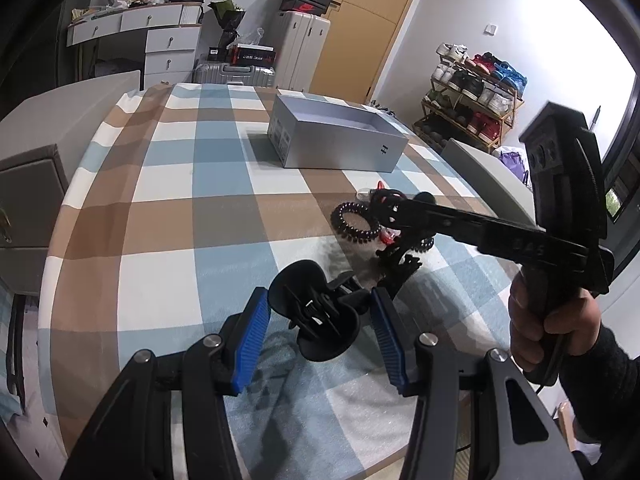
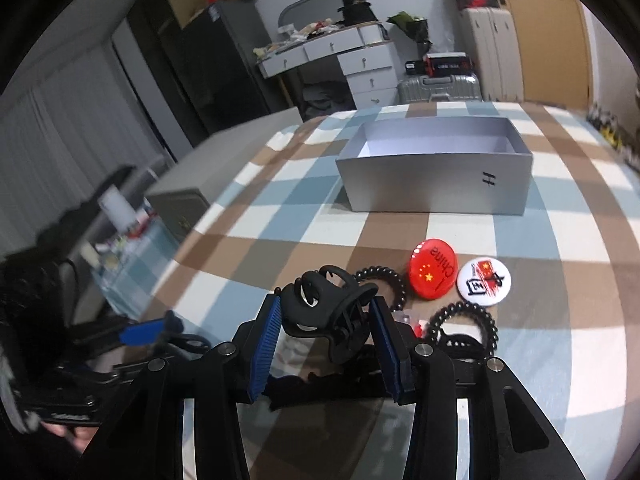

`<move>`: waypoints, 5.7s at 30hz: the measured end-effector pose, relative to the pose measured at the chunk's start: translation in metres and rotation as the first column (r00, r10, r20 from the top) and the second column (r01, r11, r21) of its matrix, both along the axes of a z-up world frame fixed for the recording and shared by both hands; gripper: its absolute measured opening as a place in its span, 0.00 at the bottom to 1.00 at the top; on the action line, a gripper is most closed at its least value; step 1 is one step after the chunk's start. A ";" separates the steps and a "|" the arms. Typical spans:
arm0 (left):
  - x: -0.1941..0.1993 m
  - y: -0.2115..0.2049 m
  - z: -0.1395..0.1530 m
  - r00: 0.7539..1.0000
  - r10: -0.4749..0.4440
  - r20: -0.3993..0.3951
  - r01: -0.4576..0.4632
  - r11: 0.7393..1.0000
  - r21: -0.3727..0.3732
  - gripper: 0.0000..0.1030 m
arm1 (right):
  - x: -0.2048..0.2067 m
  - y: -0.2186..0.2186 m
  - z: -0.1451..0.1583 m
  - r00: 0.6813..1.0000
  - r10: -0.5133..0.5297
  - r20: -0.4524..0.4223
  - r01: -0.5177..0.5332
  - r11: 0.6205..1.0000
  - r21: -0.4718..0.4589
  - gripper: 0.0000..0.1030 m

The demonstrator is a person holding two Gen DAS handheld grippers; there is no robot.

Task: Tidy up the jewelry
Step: 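Carry both claw clips into the silver box and open both grippers, then withdraw both grippers from the box back toward the table items, then grasp a long black hair clip with the left gripper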

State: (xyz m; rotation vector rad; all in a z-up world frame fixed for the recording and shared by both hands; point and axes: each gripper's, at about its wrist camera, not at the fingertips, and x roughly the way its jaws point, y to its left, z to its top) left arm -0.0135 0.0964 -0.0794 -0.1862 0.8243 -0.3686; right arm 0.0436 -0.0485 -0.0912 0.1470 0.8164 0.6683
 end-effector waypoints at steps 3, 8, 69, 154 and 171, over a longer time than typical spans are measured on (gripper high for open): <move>0.004 -0.001 0.003 1.000 0.009 0.001 -0.009 1.000 -0.003 0.44 | -0.004 -0.013 0.006 1.000 -0.008 0.002 0.008 0.998 0.060 0.42; 0.013 -0.010 0.014 1.000 -0.005 0.024 0.005 1.000 -0.004 0.44 | -0.005 -0.032 0.018 0.999 -0.038 0.034 0.034 0.993 0.117 0.42; 0.193 -0.060 0.046 1.000 -0.016 -0.021 0.017 0.999 0.034 0.47 | 0.170 -0.062 0.037 0.993 -0.113 -0.033 0.116 0.989 0.097 0.69; 0.046 -0.094 -0.025 0.936 -0.317 -0.154 0.345 0.914 0.215 0.17 | -0.061 -0.110 -0.015 0.957 -0.274 0.095 0.268 0.961 0.068 1.00; 0.021 -0.110 -0.019 0.920 -0.373 -0.119 0.391 0.861 0.325 0.13 | -0.059 -0.116 -0.016 0.957 -0.279 0.072 0.274 0.959 0.073 1.00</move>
